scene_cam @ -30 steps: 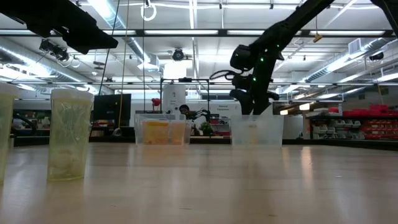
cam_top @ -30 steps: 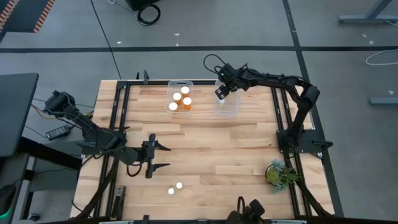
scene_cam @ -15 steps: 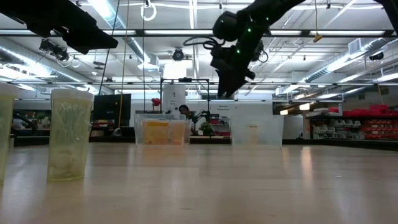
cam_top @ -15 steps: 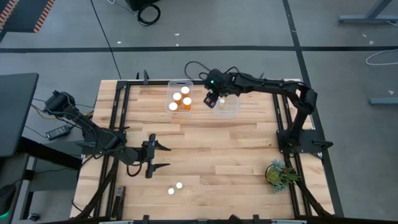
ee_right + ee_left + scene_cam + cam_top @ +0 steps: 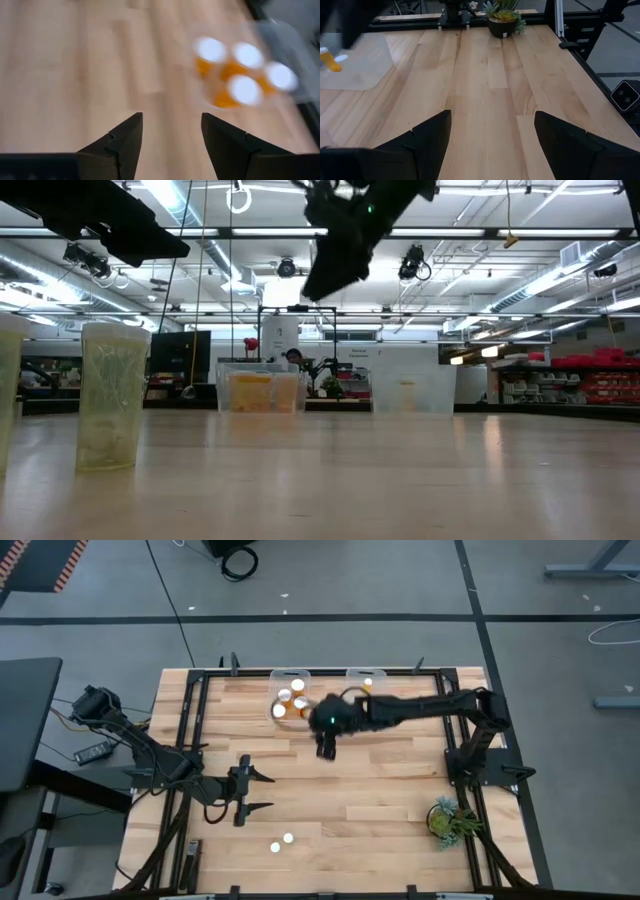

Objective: Pick and place medicine bottles into bin by pill shape (circle, oval)
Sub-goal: Put the small yellow pill bottle into the right transparent bin

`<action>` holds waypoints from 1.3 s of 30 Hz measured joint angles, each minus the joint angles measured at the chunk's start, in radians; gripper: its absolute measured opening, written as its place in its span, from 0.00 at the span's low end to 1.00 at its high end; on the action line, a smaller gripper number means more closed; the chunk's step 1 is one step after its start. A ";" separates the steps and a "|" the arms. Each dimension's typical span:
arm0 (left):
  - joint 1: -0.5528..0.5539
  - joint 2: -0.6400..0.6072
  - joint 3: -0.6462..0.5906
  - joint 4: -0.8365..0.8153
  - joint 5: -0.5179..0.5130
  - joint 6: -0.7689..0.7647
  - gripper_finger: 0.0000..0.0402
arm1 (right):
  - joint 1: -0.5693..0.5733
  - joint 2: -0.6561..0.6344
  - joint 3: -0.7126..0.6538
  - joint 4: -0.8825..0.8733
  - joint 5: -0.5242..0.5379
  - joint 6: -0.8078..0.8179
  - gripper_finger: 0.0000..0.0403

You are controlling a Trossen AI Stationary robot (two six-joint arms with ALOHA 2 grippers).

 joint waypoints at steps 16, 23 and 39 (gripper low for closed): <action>0.000 0.000 0.000 0.000 0.000 0.000 0.73 | 0.371 0.000 -0.063 0.240 0.064 -0.016 0.52; 0.000 0.000 0.000 0.000 0.000 0.000 0.73 | 0.433 0.002 -0.181 0.416 0.065 0.027 0.52; 0.000 0.000 0.001 0.000 0.000 0.000 0.73 | 0.517 0.306 0.029 0.413 0.079 0.017 0.52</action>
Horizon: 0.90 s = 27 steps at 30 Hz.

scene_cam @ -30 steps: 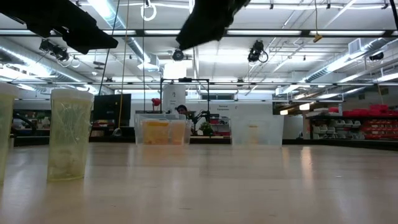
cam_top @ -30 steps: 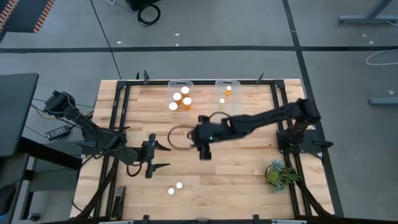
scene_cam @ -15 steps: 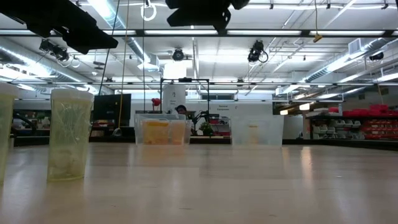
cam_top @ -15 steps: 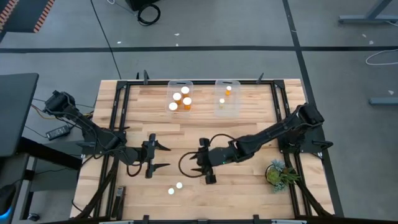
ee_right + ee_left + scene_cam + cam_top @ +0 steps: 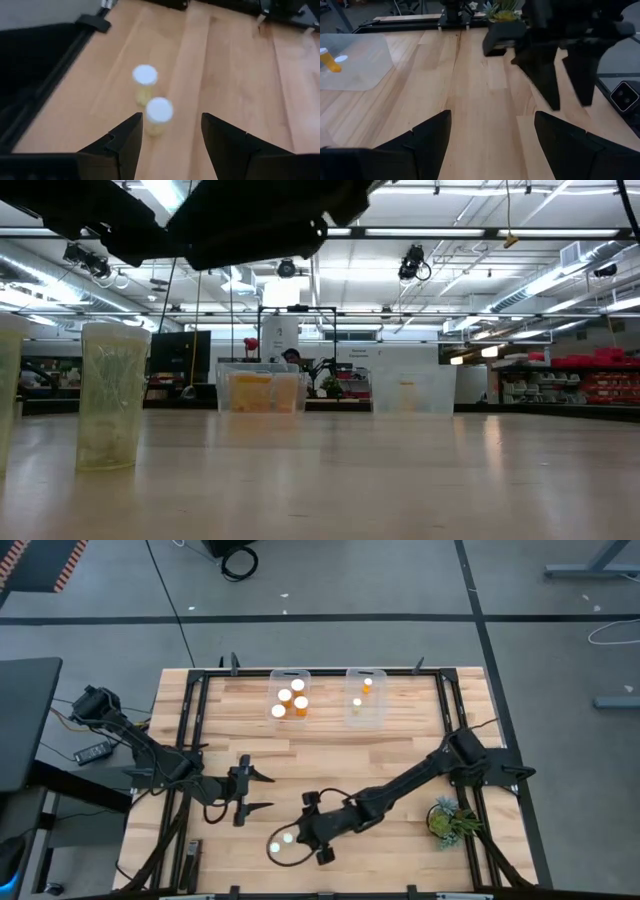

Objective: Pick and place medicine bottles into bin by pill shape (circle, oval)
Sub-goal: Put the small yellow pill bottle into the right transparent bin

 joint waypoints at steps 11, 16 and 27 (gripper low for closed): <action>0.000 0.000 0.000 0.002 0.000 -0.001 0.73 | -0.039 0.087 0.087 -0.009 -0.065 -0.029 0.52; 0.000 0.000 0.000 -0.001 0.000 0.000 0.73 | -0.048 0.113 0.087 0.022 -0.086 -0.029 0.52; 0.000 0.000 0.000 0.000 0.000 0.000 0.73 | -0.042 0.122 0.087 0.069 -0.143 -0.053 0.53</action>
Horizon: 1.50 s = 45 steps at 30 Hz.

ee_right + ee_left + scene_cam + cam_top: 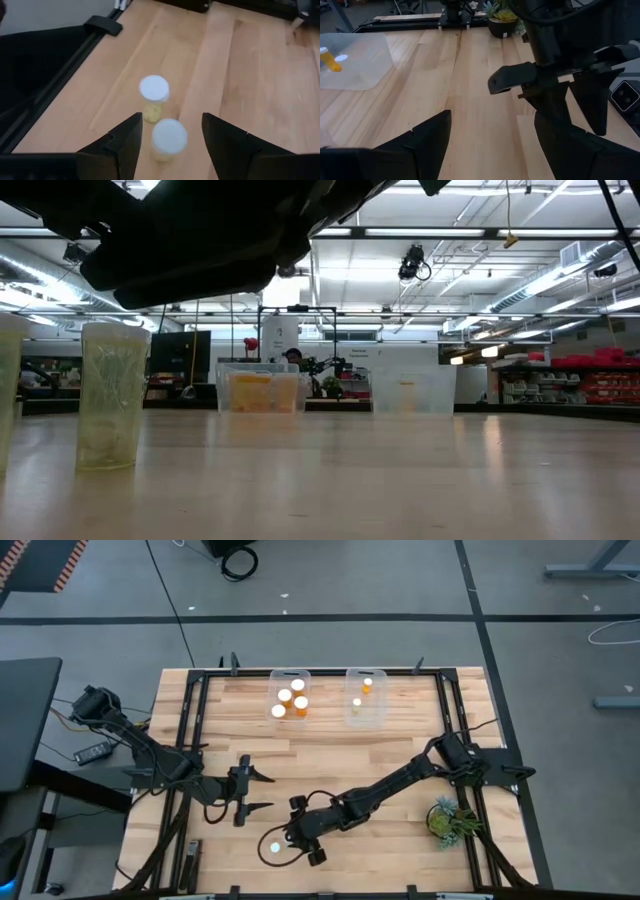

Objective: Pick and place medicine bottles into bin by pill shape (circle, oval)
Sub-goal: Put the small yellow pill bottle into the right transparent bin

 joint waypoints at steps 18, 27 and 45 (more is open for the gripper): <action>0.000 0.000 0.000 0.000 0.000 0.000 0.73 | 0.005 0.000 0.000 0.052 -0.016 -0.043 0.73; 0.000 0.000 0.000 0.000 0.000 0.000 0.73 | 0.005 0.000 -0.101 0.205 -0.018 -0.043 0.73; 0.000 0.000 -0.002 -0.001 0.000 0.000 0.73 | -0.027 0.074 -0.112 0.249 -0.061 0.001 0.73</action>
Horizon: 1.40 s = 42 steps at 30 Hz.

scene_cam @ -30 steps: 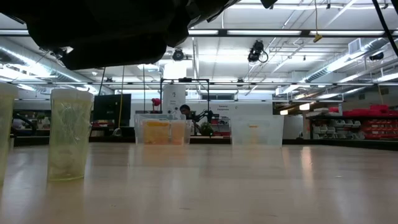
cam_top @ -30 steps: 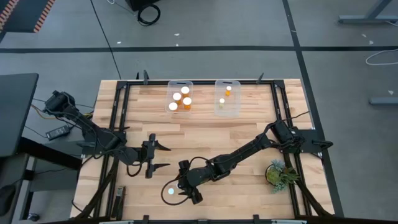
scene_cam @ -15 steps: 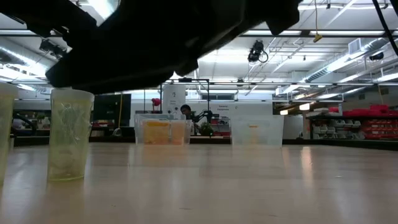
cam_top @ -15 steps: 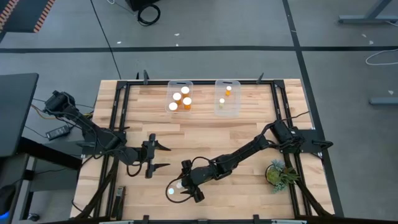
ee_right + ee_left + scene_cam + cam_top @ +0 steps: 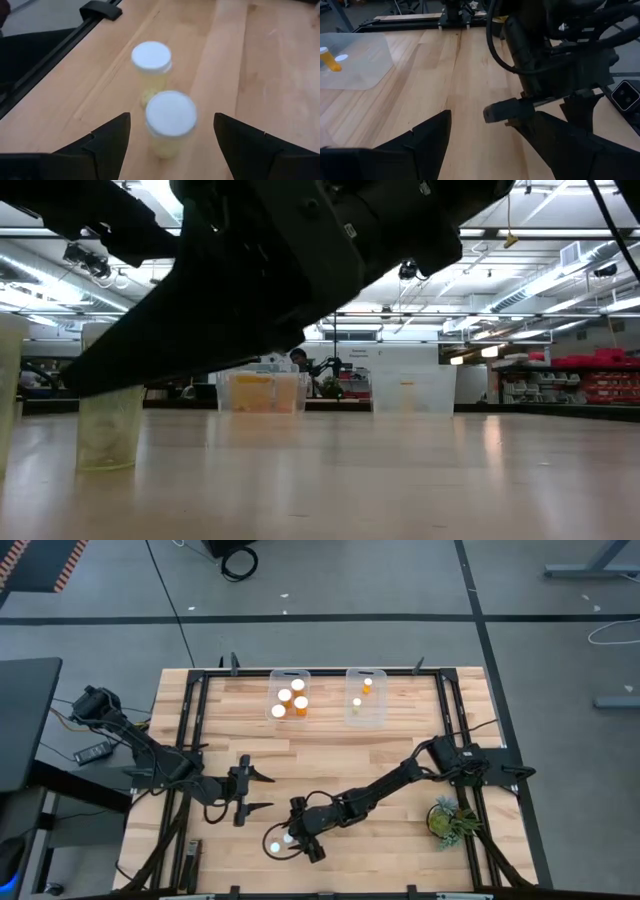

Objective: Pick and place medicine bottles into bin by pill shape (circle, oval)
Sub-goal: Put the small yellow pill bottle into the right transparent bin

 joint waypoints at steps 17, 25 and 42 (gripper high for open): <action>0.000 0.000 0.000 0.001 0.000 0.000 0.73 | 0.001 -0.011 0.043 -0.045 -0.005 0.008 0.57; 0.000 0.000 0.000 0.001 0.000 0.000 0.73 | 0.001 -0.011 0.043 -0.059 -0.005 0.020 0.44; 0.000 0.000 0.001 0.001 0.000 0.000 0.73 | -0.002 -0.166 0.041 -0.295 0.070 -0.026 0.34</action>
